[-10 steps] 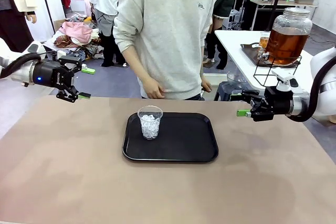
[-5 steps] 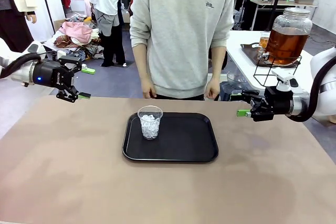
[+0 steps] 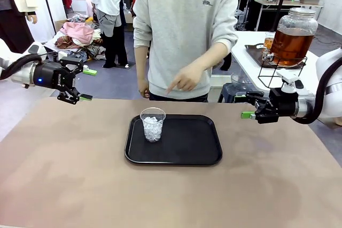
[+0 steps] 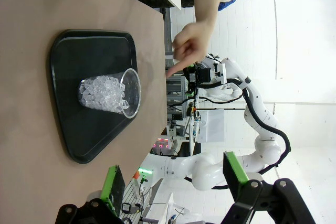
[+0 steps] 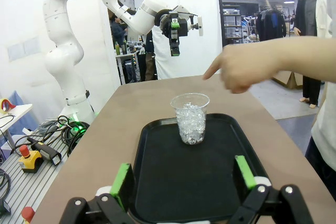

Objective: Pour the drink into the iced cup.
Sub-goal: Pick up the iced cup indicated by the human and present it to them.

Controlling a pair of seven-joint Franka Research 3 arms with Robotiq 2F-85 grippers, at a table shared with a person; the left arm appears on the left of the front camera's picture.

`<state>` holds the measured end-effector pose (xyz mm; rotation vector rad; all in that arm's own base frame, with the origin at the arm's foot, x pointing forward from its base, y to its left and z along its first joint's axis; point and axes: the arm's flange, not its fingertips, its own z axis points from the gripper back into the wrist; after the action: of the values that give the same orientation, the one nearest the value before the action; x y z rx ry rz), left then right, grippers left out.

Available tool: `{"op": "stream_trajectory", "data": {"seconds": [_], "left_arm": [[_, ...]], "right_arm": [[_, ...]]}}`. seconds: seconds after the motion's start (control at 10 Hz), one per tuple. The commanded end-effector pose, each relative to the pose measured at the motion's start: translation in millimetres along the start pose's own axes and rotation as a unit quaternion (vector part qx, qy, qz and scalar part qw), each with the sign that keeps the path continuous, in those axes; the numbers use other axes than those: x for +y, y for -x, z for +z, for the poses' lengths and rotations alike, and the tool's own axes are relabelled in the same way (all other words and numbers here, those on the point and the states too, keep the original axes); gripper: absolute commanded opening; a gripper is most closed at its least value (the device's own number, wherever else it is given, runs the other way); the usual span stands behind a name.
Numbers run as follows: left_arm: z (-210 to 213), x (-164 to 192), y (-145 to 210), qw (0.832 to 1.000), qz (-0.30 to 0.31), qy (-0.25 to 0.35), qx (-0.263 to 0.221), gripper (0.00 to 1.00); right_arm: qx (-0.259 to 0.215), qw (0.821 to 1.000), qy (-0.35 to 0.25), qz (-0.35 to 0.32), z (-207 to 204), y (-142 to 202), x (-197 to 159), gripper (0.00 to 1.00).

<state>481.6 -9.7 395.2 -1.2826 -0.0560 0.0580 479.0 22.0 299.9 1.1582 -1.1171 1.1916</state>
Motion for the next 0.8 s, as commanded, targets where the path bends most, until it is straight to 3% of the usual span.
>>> {"op": "stream_trajectory", "data": {"seconds": [0.0, 0.7], "left_arm": [[0.3, -0.5, 0.4, 1.000, -0.001, 0.000, 0.001, 1.00], [0.3, -0.5, 0.4, 1.000, -0.001, 0.000, 0.001, 1.00]], "right_arm": [[0.000, 1.000, 0.001, 0.003, -0.7, -2.2, -1.1, 1.00], [0.000, 1.000, 0.001, 0.003, -0.7, -2.2, -1.1, 1.00]]}}
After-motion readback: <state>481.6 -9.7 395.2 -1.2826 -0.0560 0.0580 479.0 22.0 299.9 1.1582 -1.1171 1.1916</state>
